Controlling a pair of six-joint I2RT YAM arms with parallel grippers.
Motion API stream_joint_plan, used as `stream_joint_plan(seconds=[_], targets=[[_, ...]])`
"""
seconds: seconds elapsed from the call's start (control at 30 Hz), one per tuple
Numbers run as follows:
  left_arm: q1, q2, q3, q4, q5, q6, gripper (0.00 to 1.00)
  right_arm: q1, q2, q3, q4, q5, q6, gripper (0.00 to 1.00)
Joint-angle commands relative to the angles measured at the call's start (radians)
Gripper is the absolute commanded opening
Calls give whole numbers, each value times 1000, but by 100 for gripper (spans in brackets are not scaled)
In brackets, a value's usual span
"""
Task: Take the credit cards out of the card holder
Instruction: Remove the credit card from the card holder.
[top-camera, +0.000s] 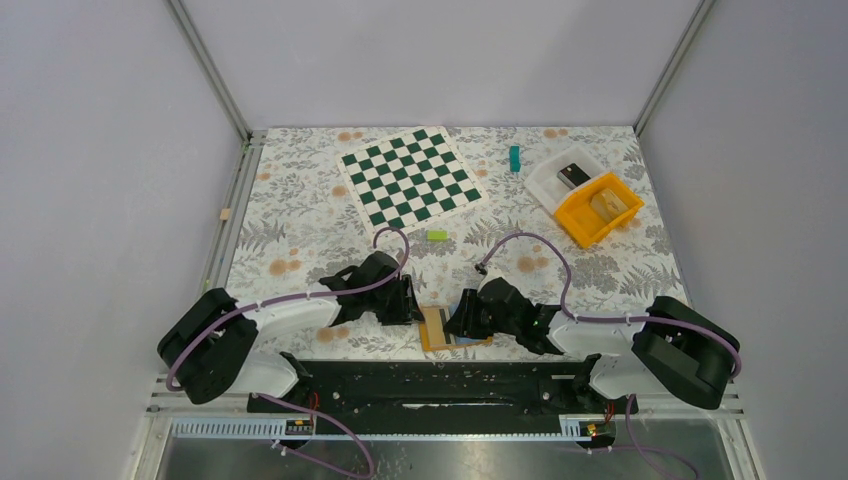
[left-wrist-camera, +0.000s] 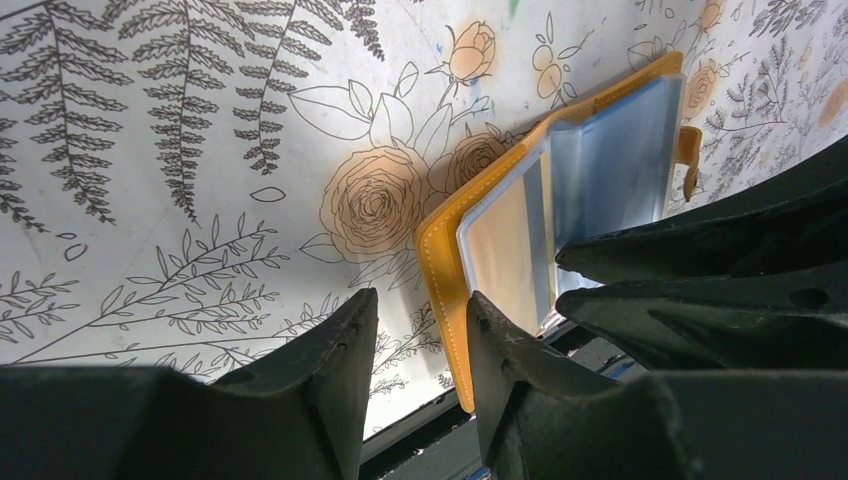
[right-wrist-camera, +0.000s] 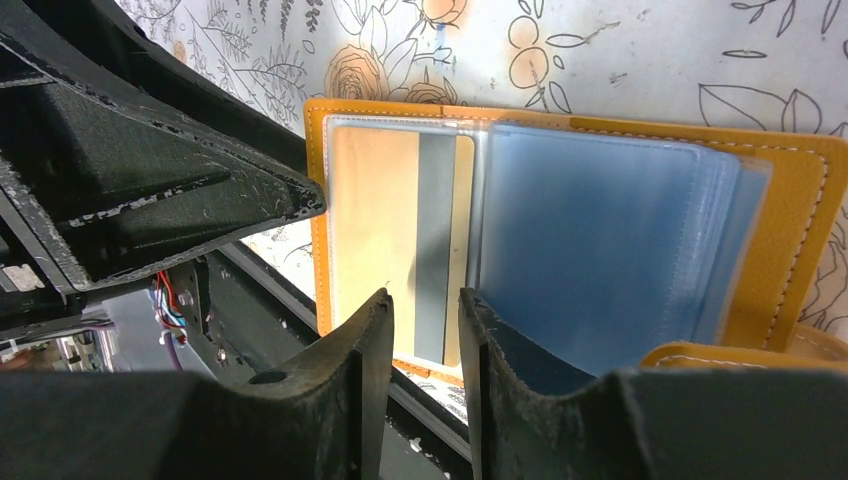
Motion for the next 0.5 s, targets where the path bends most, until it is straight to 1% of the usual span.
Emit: stream_joint_plan(seconds=[0.0,0.13,0.3,0.47], targets=[[-6,-51,4,33,1,-18,38,-7,-39,4,14,17,4,37],[-34,-95,28,37,4,-38,38,-7,-39,4,10,23,3,37],[-68,-102,58,37,-3,-50,33,-7,-23,-4,27,27,9,37],[-74,-91,44,75,-11,-57,32,-7,-26,-7,30,32,11,37]])
